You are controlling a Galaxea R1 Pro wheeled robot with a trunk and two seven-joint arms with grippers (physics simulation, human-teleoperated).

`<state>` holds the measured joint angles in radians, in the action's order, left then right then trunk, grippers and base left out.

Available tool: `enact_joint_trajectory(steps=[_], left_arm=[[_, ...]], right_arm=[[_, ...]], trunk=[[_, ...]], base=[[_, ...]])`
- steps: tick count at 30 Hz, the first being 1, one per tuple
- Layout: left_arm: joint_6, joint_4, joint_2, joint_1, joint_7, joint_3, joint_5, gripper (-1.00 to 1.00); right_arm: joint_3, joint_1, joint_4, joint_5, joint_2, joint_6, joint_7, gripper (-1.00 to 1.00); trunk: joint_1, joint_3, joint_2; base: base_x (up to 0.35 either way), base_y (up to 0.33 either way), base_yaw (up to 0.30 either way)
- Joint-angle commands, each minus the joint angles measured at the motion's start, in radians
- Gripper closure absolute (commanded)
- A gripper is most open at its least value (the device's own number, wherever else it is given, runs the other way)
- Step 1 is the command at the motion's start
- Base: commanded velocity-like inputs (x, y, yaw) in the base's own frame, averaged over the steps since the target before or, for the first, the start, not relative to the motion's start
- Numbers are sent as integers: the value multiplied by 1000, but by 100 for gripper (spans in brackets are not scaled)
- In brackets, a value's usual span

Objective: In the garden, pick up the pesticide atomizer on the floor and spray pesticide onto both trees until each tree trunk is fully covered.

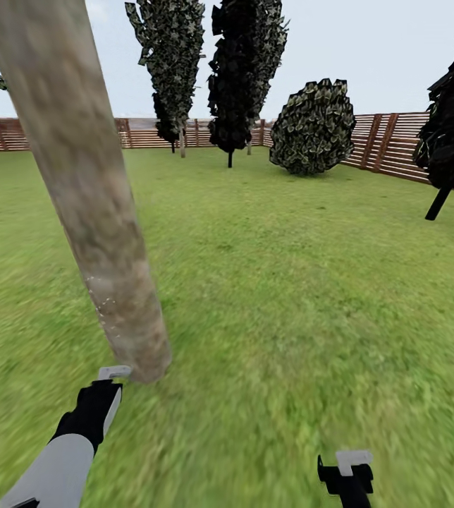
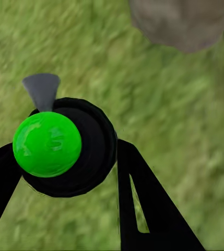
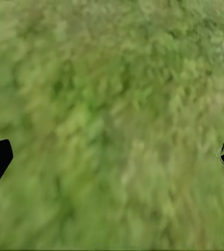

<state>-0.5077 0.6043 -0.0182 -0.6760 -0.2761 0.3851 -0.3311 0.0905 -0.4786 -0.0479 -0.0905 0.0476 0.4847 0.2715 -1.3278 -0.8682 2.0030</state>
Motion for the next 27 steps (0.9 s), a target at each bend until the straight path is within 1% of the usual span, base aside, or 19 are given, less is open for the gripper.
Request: enact_joint_trajectory(steps=[1,8,13,17,27], left_arm=[[0,0,0,0,0,0,-1,100],[0,0,4,0,0,1,-1,100],[0,0,6,0,0,1,0,100],[0,1,7,0,-3,1,0,100],[-1,1,9,0,-3,3,0,100]], right_arm=[[0,0,0,0,0,0,0,-100],[0,0,0,0,0,0,0,-100],[0,0,-1,0,-1,0,0,-100],[1,0,-1,0,-1,0,0,-100],[0,0,-1,0,1,0,0,-100]], trunk=[[0,0,0],[0,0,0],[0,0,0],[0,0,0],[0,0,0]], base=[[229,-198,0],[172,-221,0],[12,-271,0],[0,-274,113],[0,-274,7]])
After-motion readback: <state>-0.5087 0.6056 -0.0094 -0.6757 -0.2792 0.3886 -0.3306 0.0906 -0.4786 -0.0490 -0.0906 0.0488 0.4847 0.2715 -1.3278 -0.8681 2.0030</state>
